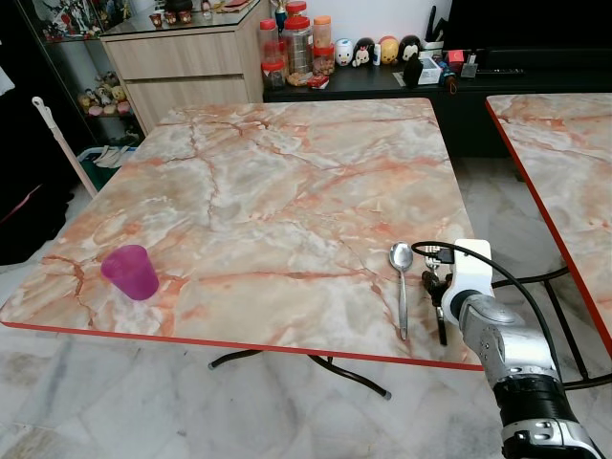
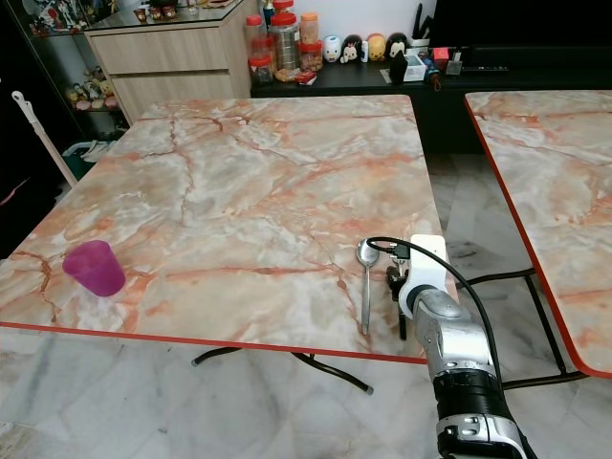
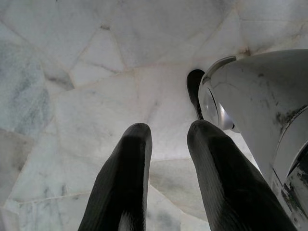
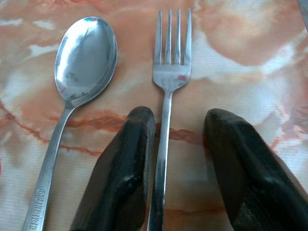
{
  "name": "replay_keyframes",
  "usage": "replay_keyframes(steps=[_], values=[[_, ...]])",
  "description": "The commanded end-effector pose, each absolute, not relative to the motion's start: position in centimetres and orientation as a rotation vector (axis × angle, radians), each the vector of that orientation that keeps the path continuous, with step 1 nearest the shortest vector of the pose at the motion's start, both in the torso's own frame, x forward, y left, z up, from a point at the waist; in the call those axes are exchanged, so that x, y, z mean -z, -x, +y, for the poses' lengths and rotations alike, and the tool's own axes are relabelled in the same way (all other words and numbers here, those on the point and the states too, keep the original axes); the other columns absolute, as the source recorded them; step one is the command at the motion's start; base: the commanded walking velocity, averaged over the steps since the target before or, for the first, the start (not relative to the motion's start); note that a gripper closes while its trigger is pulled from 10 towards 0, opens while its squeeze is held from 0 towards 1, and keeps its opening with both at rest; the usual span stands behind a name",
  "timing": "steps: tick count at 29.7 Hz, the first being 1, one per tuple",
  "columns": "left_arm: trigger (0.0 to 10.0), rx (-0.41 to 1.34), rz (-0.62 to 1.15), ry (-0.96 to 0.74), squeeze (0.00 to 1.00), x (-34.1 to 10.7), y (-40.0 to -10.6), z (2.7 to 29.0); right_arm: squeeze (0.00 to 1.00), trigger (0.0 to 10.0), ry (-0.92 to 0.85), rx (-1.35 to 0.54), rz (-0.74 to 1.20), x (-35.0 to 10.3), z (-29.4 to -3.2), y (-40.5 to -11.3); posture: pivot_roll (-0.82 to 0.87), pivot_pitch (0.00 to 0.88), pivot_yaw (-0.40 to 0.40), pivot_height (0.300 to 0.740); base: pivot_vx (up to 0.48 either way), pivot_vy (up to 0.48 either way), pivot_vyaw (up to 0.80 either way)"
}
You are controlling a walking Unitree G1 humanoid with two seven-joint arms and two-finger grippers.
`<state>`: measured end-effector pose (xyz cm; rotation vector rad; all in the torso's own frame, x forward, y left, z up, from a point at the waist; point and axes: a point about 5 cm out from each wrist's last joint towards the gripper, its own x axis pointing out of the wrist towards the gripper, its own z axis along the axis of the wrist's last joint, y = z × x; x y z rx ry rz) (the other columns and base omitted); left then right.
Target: Setting the table
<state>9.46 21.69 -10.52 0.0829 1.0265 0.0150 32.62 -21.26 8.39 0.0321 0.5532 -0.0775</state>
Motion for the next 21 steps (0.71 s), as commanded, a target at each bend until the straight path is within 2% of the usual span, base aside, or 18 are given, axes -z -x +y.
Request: replay_keyframes(steps=[1, 21], values=[[10.0, -0.017, 1.044, -0.081, 0.0, 10.6, -9.03, 21.92, 0.0, 0.0, -0.038, 0.073, 0.58, -7.97, -21.07, -32.54, -0.12, 0.038, 0.082, 0.736, 0.0, 0.0, 0.0], [10.0, -0.006, 1.052, -0.088, 0.0, 10.63, -8.95, 21.91, 0.0, 0.0, -0.023, 0.05, 0.545, -8.56, -20.78, -33.05, -0.12, 0.04, 0.078, 0.736, 0.0, 0.0, 0.0]])
